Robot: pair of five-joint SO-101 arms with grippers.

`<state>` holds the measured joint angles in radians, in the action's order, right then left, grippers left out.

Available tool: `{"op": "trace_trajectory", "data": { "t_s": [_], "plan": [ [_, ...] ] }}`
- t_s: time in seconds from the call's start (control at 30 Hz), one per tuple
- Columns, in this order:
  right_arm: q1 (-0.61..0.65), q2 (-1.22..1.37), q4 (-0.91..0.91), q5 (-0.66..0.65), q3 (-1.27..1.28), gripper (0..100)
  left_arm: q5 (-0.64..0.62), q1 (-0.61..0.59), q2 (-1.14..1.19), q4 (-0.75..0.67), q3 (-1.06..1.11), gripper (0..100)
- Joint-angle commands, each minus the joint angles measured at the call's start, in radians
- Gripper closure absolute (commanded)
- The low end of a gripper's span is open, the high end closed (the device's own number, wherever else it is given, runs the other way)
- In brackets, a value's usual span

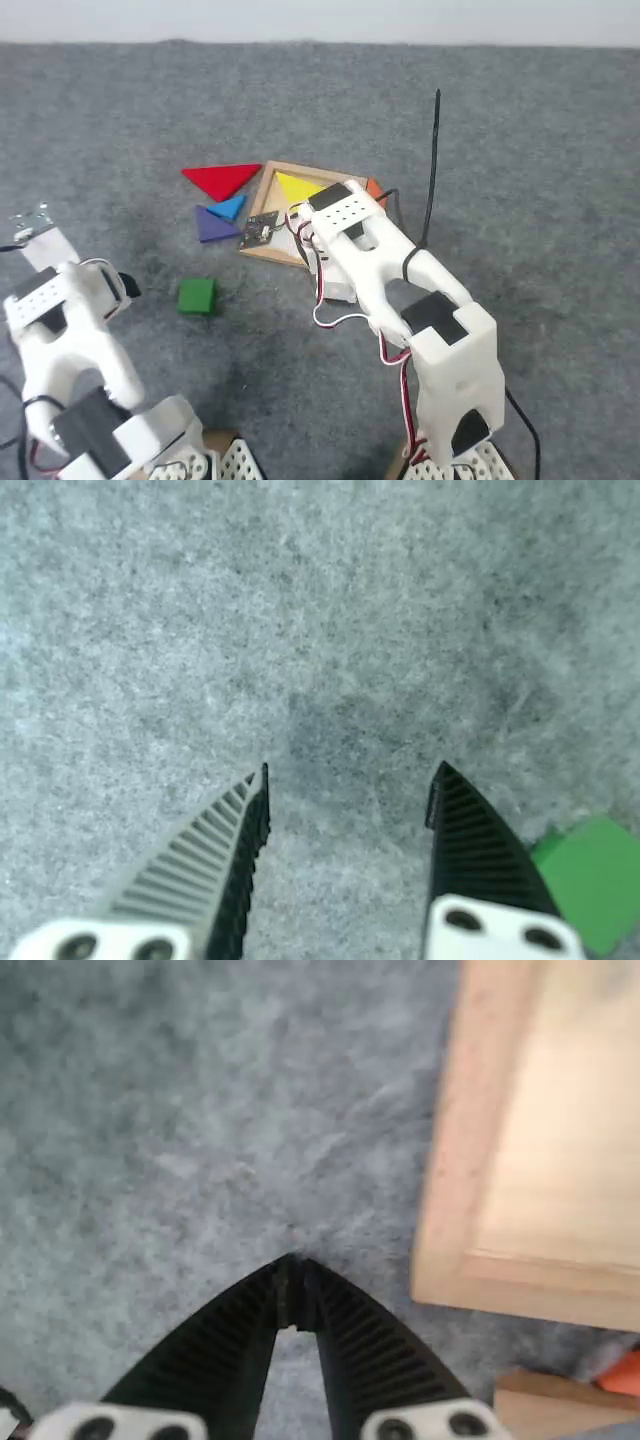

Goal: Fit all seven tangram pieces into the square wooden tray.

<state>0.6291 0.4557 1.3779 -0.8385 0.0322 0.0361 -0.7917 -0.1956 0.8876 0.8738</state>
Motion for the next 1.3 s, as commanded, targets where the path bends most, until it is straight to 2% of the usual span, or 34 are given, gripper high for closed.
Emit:
{"op": "trace_trajectory", "data": {
  "t_s": [0.0,0.07,0.17,0.37,0.43,0.6,0.83,1.03,1.1,1.27],
  "plan": [
    [0.001,-0.114,0.035,-0.014,-0.061,99.0,0.009,0.003,-0.049,-0.015,-0.007,76],
    [-0.004,-0.196,0.024,0.002,-0.068,99.0,0.009,0.003,-0.049,-0.015,-0.007,76],
    [-0.012,-0.285,-0.059,0.091,-0.066,99.0,0.009,0.003,-0.049,-0.015,-0.007,76],
    [-0.084,-0.225,-0.438,0.236,0.092,99.0,0.009,0.003,-0.049,-0.015,-0.005,76],
    [-0.097,-0.177,-0.490,0.267,0.120,99.0,0.009,0.003,-0.049,-0.015,-0.005,76],
    [-0.117,-0.088,-0.421,0.256,0.126,99.0,0.009,0.005,-0.049,-0.015,-0.007,76],
    [-0.108,-0.116,-0.206,0.098,0.127,99.0,0.009,0.006,-0.057,-0.018,-0.004,76],
    [-0.104,-0.151,-0.108,0.003,0.129,99.0,0.008,0.026,-0.057,-0.021,-0.007,76],
    [-0.082,-0.157,-0.111,0.002,0.129,99.0,0.009,0.063,-0.054,-0.025,-0.012,76],
    [-0.013,-0.209,-0.102,0.018,0.129,99.0,0.003,0.097,-0.058,-0.133,-0.042,76]
  ]
}}
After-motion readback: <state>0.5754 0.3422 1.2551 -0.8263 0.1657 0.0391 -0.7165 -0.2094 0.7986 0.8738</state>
